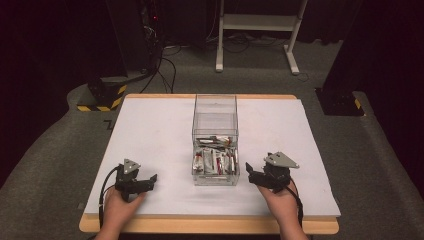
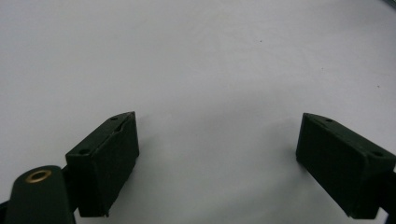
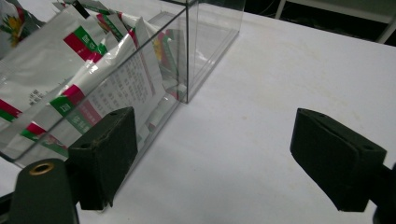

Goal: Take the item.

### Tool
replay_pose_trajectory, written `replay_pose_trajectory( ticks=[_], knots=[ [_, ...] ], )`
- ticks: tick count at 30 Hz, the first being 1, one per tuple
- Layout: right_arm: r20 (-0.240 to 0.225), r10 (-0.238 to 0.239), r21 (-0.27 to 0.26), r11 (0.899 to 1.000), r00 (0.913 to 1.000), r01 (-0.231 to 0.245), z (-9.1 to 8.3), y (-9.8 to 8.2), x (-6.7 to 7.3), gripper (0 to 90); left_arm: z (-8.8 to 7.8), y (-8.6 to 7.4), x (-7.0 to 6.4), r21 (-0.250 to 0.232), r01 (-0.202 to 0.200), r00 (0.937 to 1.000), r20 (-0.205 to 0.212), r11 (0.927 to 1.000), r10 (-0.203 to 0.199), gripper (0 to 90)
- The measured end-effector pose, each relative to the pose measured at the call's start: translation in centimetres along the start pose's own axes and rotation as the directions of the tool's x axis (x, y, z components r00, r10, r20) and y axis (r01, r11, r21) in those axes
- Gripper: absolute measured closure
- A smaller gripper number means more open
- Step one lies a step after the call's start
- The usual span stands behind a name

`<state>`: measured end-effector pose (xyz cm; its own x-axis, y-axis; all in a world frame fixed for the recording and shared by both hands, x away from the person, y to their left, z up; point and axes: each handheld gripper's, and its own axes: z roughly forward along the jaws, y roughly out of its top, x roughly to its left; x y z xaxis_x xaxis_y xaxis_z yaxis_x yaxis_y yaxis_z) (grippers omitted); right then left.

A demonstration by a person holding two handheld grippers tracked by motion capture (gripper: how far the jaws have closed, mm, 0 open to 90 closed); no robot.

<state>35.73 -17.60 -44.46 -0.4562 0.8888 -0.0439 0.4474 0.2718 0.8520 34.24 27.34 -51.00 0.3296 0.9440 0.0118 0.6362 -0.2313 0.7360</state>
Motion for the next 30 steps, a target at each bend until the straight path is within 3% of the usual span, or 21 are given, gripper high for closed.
replay_pose_trajectory(
  ticks=[30],
  knots=[
    [-0.046, -0.014, -0.069, 0.998, 0.9988, 0.011, -0.5, 2.1, 2.1, 15.8, 0.0, 0.0, 0.0, 0.003, -0.003, 1.0, 0.0, 1.0, 0.003, 13.3]
  ],
)
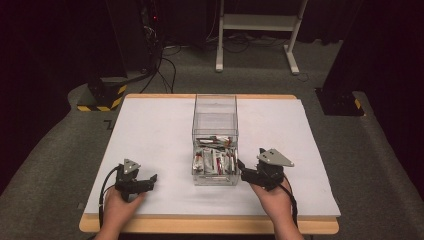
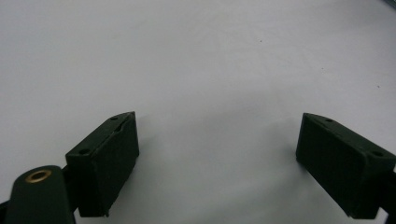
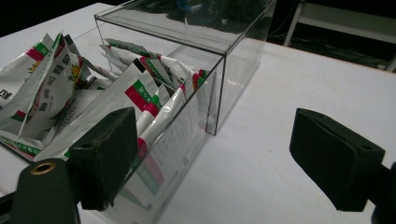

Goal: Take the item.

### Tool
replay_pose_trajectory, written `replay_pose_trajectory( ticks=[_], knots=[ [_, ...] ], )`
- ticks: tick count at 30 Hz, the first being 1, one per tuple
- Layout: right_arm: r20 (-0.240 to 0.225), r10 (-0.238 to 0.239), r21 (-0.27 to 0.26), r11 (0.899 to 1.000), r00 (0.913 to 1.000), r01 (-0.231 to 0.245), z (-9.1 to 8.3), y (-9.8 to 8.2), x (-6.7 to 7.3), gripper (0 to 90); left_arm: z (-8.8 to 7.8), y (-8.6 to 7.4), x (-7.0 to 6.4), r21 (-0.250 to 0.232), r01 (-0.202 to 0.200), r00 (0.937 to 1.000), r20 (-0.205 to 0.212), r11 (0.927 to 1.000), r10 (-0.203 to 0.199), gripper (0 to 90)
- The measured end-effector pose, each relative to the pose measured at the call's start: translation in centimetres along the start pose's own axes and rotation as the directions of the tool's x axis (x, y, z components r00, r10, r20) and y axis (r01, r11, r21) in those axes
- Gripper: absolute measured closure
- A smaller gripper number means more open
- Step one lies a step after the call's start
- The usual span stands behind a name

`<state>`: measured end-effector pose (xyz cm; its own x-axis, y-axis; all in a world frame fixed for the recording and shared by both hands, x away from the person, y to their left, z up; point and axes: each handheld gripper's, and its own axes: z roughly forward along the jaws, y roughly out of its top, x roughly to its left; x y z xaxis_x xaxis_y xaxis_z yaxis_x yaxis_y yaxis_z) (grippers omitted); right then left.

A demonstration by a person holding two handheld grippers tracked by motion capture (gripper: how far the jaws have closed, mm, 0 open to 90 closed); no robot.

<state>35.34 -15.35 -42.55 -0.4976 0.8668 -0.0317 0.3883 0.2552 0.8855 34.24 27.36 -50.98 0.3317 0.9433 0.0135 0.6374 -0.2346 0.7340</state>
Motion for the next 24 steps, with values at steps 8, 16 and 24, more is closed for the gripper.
replay_pose_trajectory(
  ticks=[8, 16, 24],
  knots=[
    [-0.01, -0.009, -0.002, 1.0, 0.9999, 0.009, 0.1, 0.4, 0.4, 15.8, 0.0, 0.0, 0.0, 0.0, 0.0, 1.0, 0.0, 1.0, 0.0, 13.3],
    [-0.033, -0.043, -0.008, 0.999, 0.9986, 0.042, 0.4, 1.2, 1.3, 15.6, 0.0, 0.0, 0.0, -0.003, 0.004, 1.0, 0.0, 1.0, -0.004, 13.3],
    [-0.059, -0.061, -0.014, 0.998, 0.9964, 0.06, 1.1, 1.7, 2.7, 15.6, 0.0, 0.0, 0.0, -0.003, 0.003, 1.0, 0.0, 1.0, -0.003, 13.3]
  ],
)
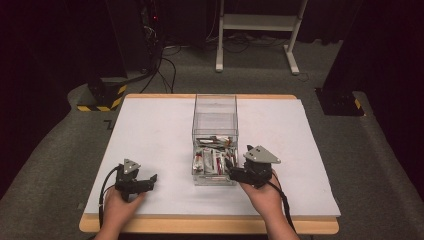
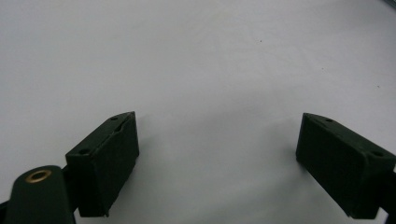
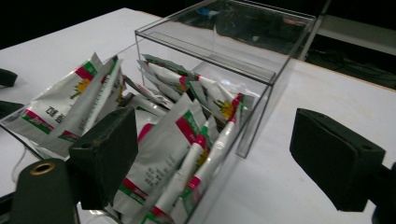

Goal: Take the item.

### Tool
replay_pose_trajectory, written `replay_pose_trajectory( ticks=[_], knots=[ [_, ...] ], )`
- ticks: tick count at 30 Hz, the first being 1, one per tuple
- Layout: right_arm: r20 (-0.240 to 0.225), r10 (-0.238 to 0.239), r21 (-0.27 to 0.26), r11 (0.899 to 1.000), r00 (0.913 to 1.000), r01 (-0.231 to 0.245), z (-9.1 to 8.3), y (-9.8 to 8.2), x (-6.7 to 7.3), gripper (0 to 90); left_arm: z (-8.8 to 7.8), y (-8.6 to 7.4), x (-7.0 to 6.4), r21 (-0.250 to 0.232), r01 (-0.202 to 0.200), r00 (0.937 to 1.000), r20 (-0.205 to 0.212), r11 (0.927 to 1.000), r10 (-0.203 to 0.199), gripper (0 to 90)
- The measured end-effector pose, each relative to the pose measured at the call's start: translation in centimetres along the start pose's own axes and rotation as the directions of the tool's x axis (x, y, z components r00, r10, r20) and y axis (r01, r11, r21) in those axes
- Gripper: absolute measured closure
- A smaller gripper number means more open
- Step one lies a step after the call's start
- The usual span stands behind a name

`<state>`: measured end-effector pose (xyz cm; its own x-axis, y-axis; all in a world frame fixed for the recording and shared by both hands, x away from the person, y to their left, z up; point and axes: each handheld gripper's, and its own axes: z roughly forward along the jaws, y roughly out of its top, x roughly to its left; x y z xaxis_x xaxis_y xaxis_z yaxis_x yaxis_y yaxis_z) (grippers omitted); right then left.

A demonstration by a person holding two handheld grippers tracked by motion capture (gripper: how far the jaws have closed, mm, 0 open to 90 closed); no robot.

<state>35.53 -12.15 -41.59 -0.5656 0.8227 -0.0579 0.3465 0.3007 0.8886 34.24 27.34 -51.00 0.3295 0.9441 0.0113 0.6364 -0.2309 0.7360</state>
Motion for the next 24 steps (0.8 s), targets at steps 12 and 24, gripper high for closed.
replay_pose_trajectory(
  ticks=[12, 24],
  knots=[
    [-0.048, -0.021, 0.004, 1.0, 0.9986, 0.021, 1.1, 0.4, 1.9, 15.7, 0.0, 0.0, 0.0, 0.0, 0.001, 1.0, 0.0, 1.0, -0.001, 13.3],
    [-0.085, -0.046, 0.023, 0.999, 0.9953, 0.048, 1.7, 0.3, 3.3, 15.7, 0.0, 0.0, 0.0, 0.0, 0.001, 1.0, 0.0, 1.0, -0.001, 13.3]
  ],
)
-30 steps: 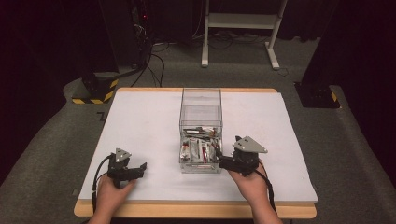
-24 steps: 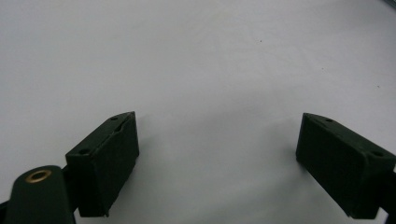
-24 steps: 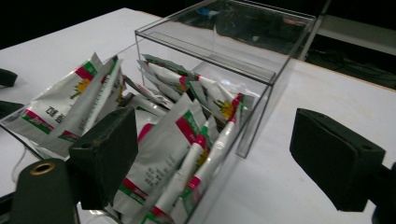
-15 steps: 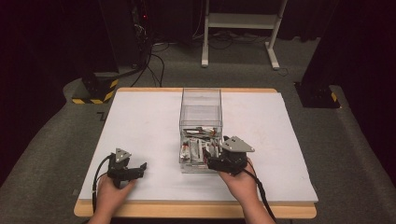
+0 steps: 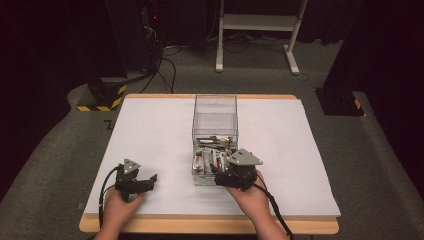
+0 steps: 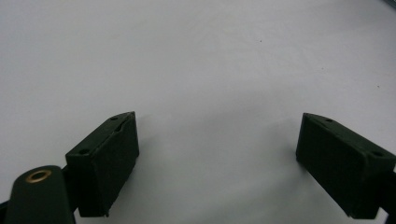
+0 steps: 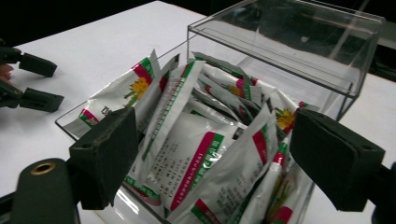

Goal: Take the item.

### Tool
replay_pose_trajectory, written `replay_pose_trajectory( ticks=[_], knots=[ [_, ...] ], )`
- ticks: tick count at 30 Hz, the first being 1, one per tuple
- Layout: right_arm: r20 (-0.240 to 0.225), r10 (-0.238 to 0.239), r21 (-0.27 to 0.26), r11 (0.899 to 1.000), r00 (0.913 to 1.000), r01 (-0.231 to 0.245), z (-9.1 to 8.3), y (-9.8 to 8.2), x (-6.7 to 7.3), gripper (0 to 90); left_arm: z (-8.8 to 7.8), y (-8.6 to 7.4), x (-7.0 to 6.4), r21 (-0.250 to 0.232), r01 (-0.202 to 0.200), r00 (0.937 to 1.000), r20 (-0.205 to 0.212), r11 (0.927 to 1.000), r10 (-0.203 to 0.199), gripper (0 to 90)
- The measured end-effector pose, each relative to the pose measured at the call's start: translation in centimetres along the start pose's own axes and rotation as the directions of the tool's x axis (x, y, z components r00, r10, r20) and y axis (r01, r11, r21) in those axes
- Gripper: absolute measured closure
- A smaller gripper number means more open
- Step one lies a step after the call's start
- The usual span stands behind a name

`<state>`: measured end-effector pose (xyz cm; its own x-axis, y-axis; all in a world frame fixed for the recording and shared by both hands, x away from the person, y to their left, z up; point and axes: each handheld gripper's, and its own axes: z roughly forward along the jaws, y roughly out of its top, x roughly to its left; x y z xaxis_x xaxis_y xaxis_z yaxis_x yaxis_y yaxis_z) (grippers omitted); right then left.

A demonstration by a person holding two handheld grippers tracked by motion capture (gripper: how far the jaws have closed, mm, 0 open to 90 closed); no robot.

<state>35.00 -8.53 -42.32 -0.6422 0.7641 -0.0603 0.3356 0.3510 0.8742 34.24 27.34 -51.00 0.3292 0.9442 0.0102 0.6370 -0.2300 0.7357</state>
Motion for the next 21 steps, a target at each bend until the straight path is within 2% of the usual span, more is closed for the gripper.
replay_pose_trajectory(
  ticks=[5, 12, 14, 21],
  knots=[
    [-0.023, -0.02, -0.004, 1.0, 0.9995, 0.02, 0.1, 0.1, 0.7, 15.2, 0.0, 0.0, 0.0, 0.0, 0.0, 1.0, 0.0, 1.0, 0.0, 13.3],
    [-0.034, -0.024, -0.01, 1.0, 0.9991, 0.024, 0.3, 0.2, 1.3, 22.0, 0.0, 0.0, 0.0, 0.0, 0.0, 1.0, 0.0, 1.0, 0.0, 13.3],
    [-0.036, -0.022, -0.011, 1.0, 0.9991, 0.021, 0.3, 0.3, 1.4, 25.0, 0.0, 0.0, 0.0, 0.001, 0.0, 1.0, 0.001, 1.0, 0.0, 13.3],
    [-0.054, -0.035, -0.012, 0.999, 0.9979, 0.034, 0.2, 0.1, 1.8, 46.3, 0.0, 0.0, 0.0, 0.001, 0.0, 1.0, 0.001, 1.0, 0.0, 13.3]
  ],
)
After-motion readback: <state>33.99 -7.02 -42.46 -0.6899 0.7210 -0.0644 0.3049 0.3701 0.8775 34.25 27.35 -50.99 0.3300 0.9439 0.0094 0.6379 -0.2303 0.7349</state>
